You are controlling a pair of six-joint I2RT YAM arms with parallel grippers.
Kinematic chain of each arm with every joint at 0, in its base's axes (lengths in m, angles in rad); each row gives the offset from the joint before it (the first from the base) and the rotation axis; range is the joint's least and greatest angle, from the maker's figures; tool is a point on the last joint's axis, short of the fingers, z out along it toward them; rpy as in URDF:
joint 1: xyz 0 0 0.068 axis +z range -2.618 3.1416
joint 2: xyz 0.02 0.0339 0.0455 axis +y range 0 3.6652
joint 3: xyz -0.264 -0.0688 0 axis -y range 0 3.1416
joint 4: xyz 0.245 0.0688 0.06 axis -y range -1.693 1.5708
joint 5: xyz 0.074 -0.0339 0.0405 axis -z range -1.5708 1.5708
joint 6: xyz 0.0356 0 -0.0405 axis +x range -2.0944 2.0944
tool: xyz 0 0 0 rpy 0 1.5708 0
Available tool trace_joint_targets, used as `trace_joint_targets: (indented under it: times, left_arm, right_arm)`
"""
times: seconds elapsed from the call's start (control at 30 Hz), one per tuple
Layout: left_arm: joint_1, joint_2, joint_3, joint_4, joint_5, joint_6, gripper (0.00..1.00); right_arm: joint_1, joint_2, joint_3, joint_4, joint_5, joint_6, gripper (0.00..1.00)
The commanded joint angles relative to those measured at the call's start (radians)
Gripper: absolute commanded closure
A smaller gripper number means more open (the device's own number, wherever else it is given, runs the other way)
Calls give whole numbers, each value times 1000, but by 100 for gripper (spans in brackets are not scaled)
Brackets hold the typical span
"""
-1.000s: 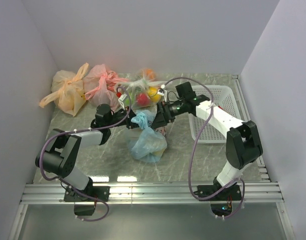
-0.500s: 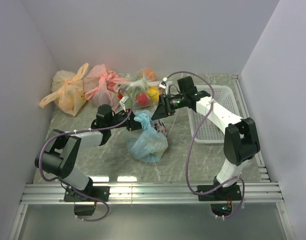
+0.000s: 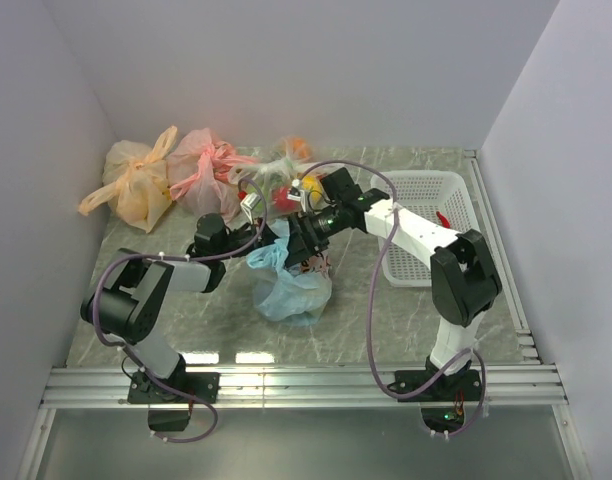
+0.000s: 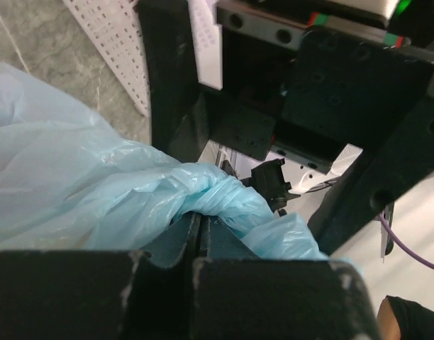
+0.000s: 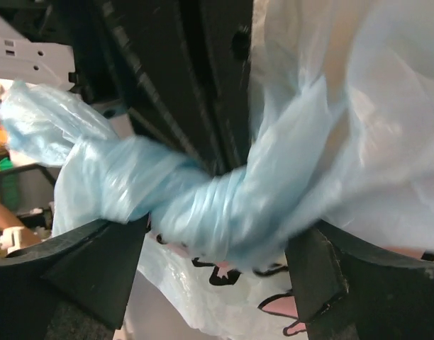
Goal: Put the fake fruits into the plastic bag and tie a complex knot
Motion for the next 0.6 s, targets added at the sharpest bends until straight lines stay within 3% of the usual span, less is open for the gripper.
trace_joint_targets:
  times: [0.0,0.23,0.4,0.57]
  left_arm:
    - [-8,-55,14,118,5,-14,100]
    - [-28,-32,21,169,26,-26,100]
    - [-48,54,47,376,49,-157,100]
    - [-59,74,58,353,97,-149,100]
  right_arm:
    - [18,32,74,-21,3,32,18]
    - [21,29,42,60,0,135,16]
    - [21,-4,-62,337,-20,305,14]
    - [22,32,33,399,-5,290,13]
